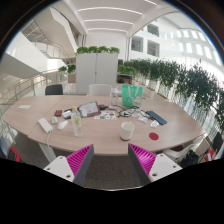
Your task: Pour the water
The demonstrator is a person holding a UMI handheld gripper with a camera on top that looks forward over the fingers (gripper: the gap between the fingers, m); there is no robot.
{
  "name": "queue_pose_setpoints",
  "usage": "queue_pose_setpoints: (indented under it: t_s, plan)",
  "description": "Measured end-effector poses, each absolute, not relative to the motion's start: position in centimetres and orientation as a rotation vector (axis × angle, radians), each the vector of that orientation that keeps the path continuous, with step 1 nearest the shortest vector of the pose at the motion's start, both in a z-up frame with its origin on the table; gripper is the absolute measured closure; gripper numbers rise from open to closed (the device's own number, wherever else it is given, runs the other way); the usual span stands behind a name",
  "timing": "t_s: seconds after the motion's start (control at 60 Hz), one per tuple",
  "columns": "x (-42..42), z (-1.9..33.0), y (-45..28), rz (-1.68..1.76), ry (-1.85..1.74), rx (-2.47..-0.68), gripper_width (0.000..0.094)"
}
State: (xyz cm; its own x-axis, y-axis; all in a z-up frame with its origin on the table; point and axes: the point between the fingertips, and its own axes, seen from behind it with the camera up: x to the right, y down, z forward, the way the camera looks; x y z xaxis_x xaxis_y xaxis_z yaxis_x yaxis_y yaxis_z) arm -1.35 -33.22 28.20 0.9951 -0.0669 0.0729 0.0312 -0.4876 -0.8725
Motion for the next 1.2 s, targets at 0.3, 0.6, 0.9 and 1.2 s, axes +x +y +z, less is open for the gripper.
queue_pose_setpoints:
  t_s: [0.3, 0.6, 0.9, 1.2]
  plan:
    - [-2.2, 28.5, -36.3, -0.155, 0.086, -2.021, 0.0138]
    - [-10.8, 21.8, -30.8, 0.014, -0.058, -1.929, 0.0141]
    - [-21.1, 14.7, -11.0, 0.090, -0.169, -1.810, 0.0130]
    - [-22.9, 9.9, 3.9, 0.036, -0.173, -1.774, 0.0362]
